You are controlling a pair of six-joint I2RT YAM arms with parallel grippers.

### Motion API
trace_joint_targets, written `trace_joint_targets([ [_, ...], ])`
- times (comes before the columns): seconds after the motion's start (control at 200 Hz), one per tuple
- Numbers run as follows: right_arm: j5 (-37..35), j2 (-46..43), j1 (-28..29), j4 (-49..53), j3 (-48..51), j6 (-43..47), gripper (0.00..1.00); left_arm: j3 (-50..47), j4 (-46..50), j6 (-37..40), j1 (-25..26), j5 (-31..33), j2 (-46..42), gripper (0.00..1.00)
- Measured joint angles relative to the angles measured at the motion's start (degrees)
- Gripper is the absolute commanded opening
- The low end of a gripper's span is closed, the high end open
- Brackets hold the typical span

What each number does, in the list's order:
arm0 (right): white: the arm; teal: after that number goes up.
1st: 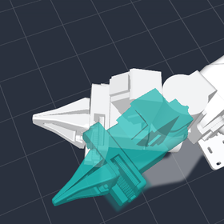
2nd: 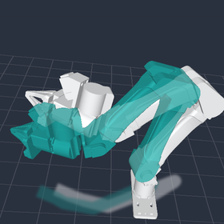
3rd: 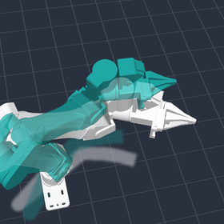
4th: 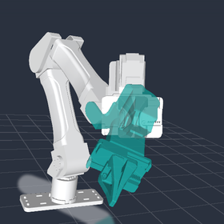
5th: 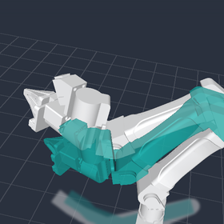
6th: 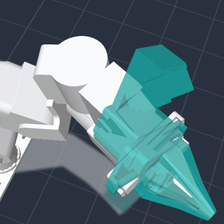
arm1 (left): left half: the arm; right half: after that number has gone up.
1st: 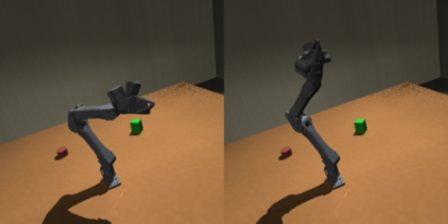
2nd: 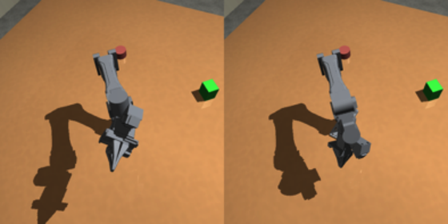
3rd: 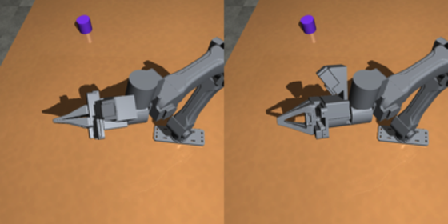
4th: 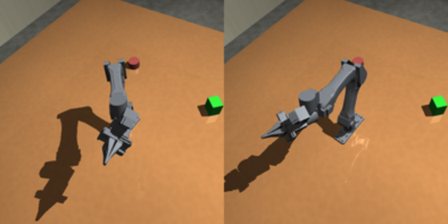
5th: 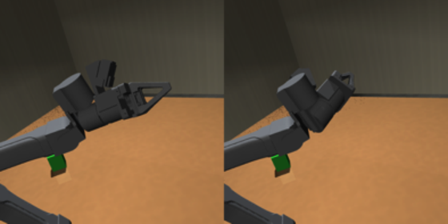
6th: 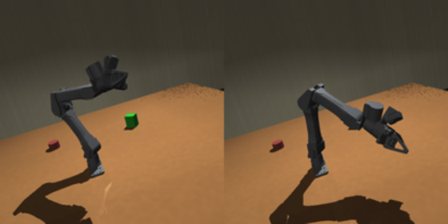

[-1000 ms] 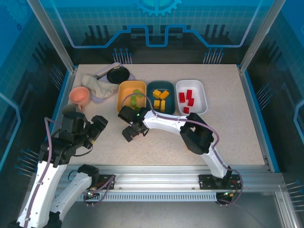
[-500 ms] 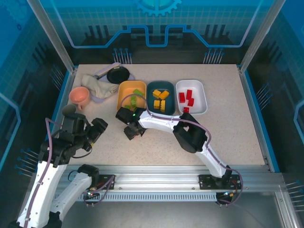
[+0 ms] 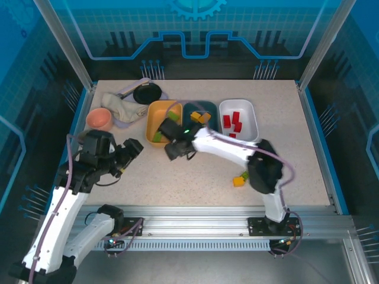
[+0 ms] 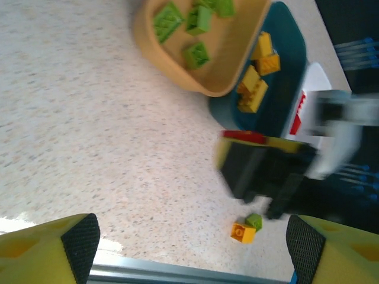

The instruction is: Sort the legos into containers by color

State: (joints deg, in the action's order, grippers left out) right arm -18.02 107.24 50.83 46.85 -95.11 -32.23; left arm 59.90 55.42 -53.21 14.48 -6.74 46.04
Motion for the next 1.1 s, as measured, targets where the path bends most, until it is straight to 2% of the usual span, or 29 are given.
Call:
trace_joint_targets([
  [0.085,-0.79,-10.27,-8.15,-1.29,3.65,-4.98,0.49,1.77,-4.02,2.10,3.02,-1.66,4.09,0.86],
  [0.16,-2.08,-15.87,-15.93,-2.14,6.36,-11.10,0.48,3.61,-7.26,3.93,6.51,-2.82,8.81,0.86],
  [0.26,-2.64,-17.29,-23.17,-2.21,8.74,-22.03,0.46,6.19,-11.58,5.90,10.86,-3.69,15.87,0.85],
  [0.35,-2.47,-14.75,-26.91,-1.62,9.68,-32.30,0.44,7.65,-15.06,7.08,13.44,-4.31,21.16,0.85],
  [0.5,-1.84,-6.97,-30.91,0.90,7.82,-48.50,0.51,11.45,-19.17,9.29,16.00,-5.77,29.38,0.85],
  [0.665,-2.84,-0.35,-33.86,3.23,4.24,-59.54,0.50,18.21,-22.38,12.44,17.55,-8.24,36.98,0.85],
  [0.83,-2.78,2.71,-35.78,4.42,3.08,-66.51,0.50,20.55,-24.37,13.64,17.88,-9.88,39.10,0.84],
  [1.1,-2.49,7.80,-37.09,6.10,1.84,-72.26,0.51,20.59,-24.48,14.36,17.97,-10.80,39.10,0.84],
])
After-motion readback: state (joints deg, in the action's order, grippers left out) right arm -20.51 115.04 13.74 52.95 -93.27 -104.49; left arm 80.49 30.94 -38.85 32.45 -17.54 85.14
